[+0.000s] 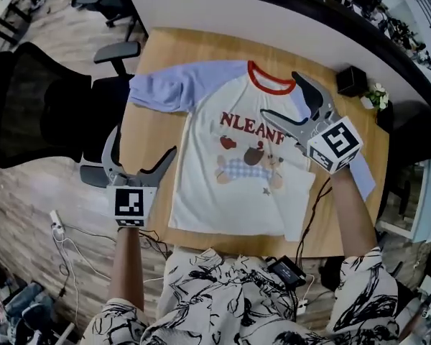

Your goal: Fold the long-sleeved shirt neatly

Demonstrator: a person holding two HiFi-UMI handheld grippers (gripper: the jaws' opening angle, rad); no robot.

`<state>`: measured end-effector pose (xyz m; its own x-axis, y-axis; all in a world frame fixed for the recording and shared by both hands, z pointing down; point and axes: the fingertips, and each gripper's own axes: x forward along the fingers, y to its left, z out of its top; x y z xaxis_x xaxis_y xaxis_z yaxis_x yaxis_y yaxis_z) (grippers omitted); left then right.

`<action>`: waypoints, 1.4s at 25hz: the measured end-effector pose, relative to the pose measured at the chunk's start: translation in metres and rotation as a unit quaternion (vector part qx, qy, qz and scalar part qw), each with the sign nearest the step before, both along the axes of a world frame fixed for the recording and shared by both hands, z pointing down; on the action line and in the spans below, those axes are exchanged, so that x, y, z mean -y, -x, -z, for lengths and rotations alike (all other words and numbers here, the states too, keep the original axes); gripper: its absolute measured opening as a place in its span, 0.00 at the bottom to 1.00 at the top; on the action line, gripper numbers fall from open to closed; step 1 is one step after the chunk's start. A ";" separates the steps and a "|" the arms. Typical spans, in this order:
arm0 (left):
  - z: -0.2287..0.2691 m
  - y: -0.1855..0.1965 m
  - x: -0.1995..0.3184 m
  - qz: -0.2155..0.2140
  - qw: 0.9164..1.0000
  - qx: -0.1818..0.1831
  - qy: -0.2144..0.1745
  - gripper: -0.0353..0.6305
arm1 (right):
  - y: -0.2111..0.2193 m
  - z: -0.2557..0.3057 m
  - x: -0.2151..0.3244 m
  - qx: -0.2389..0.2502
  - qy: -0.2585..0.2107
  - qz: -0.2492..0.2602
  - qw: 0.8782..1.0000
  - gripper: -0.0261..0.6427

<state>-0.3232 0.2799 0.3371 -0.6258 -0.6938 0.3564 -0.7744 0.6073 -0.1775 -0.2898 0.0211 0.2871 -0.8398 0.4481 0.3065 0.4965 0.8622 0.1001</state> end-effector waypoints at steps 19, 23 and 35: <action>-0.145 0.086 0.042 -0.184 0.974 -0.059 0.115 0.48 | 0.191 -0.195 -0.131 -0.189 -0.040 0.116 0.974 0.36; -0.175 0.093 0.052 -0.213 0.965 -0.078 0.131 0.42 | 0.201 -0.236 -0.150 -0.236 -0.061 0.148 0.959 0.34; -0.216 0.099 0.063 -0.232 0.948 -0.137 0.171 0.07 | 0.205 -0.281 -0.171 -0.307 -0.114 0.193 0.925 0.10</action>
